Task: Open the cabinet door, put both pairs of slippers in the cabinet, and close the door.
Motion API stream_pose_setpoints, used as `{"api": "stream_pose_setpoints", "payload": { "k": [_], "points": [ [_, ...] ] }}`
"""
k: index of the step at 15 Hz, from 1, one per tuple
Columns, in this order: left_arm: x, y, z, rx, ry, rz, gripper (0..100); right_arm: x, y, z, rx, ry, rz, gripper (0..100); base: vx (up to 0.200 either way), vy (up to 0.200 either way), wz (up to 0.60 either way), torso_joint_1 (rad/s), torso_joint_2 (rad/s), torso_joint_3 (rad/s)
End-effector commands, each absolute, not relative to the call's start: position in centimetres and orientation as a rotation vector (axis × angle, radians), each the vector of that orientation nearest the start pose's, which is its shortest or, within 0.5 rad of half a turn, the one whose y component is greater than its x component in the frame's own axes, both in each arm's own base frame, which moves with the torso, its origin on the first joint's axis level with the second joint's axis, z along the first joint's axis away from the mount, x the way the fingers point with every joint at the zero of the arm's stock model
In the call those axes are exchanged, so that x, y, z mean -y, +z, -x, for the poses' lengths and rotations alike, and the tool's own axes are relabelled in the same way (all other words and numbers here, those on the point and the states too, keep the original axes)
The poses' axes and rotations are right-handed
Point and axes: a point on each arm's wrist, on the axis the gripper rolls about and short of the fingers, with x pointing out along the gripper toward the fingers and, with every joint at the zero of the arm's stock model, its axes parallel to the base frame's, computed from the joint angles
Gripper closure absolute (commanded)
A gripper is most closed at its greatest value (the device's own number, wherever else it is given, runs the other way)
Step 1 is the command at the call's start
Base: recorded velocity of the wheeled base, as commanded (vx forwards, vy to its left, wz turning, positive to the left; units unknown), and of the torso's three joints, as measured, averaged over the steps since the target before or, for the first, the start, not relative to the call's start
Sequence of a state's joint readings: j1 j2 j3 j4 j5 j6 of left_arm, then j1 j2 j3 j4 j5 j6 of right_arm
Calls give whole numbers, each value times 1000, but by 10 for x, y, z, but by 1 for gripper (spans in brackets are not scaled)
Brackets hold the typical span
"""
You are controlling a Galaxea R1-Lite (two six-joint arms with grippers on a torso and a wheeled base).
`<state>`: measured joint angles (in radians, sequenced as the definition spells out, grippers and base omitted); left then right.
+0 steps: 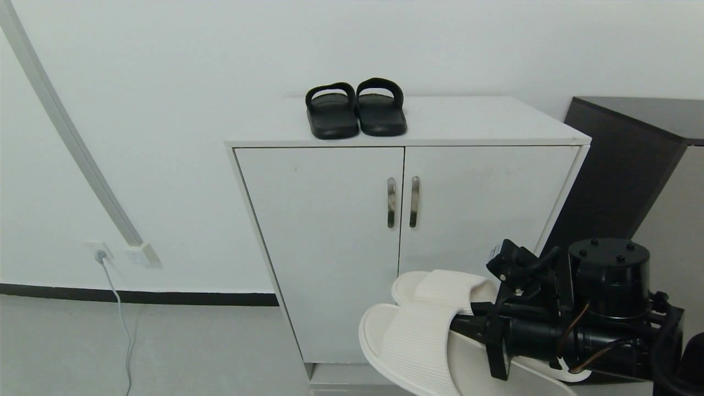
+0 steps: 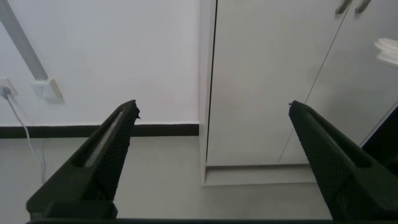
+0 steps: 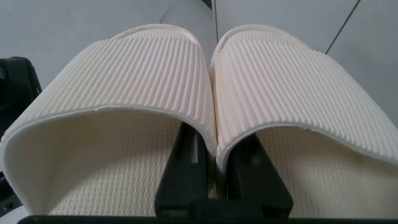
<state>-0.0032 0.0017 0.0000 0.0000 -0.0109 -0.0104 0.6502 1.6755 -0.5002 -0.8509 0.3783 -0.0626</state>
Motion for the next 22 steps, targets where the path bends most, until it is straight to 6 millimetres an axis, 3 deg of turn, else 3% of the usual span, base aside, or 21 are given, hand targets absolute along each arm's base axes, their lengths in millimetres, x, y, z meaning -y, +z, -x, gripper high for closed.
{"api": "stream_pose_setpoints", "payload": {
  "k": [1, 10, 18, 19, 20, 22],
  "points": [
    [0, 76, 23, -2, -14, 9, 0, -166, 133, -205, -309, 1030, 103, 100, 0, 0, 0, -129, 476, 349],
    [0, 76, 23, -2, -15, 3, 0, -165, 132, -203, -311, 1034, 107, 100, 0, 0, 0, -53, 416, 358],
    [0, 77, 23, 6, -6, -9, 0, -164, 132, -202, -301, 1036, 128, 100, 0, 0, 0, 2, 27, 23],
    [-1, 87, 26, 52, 33, -30, 0, -164, 132, -202, -302, 1037, 126, 100, 0, 0, 0, 0, 0, 0],
    [-1, 115, 34, 133, 54, -23, 0, -164, 132, -202, -301, 1037, 127, 100, 0, 0, 0, 0, 0, 0],
    [-1, 138, 31, 66, 7, -20, 0, -165, 131, -202, -302, 1040, 128, 100, 0, 0, 0, 0, 0, 0]
  ]
}}
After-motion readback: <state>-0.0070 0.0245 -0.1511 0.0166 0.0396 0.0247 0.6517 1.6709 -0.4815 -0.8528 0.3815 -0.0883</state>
